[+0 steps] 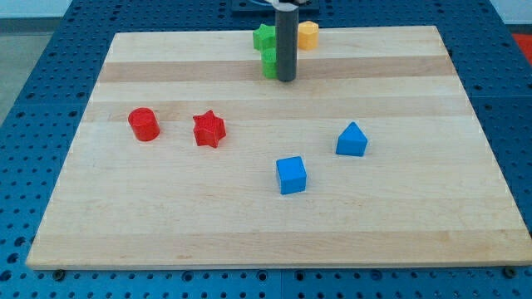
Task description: Drag the green circle into yellow blocks
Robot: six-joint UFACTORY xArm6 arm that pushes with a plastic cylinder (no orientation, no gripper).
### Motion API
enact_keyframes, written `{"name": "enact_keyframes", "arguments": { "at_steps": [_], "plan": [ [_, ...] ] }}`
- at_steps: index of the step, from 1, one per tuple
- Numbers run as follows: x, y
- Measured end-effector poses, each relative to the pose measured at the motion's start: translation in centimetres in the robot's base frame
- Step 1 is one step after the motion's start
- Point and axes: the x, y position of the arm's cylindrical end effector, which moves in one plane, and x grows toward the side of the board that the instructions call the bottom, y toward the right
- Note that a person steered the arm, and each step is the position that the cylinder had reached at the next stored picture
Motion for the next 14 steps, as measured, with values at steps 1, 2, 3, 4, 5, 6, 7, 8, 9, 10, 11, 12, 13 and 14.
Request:
{"name": "enact_keyframes", "arguments": {
  "at_steps": [1, 2, 3, 4, 5, 6, 7, 8, 9, 10, 11, 12, 13, 14],
  "plan": [
    [2.4, -1.4],
    [4.5, -5.6],
    [2.6, -7.1],
    [-1.2, -6.6],
    [-3.6, -4.2],
    [-3.0, -2.9],
    [0.2, -3.4],
    [0.9, -2.2],
    [-0.9, 0.0],
    [-3.0, 0.8],
    [-3.4, 1.2],
    [-3.6, 1.3],
    [-3.9, 1.4],
    [-0.5, 2.1]
  ]
}}
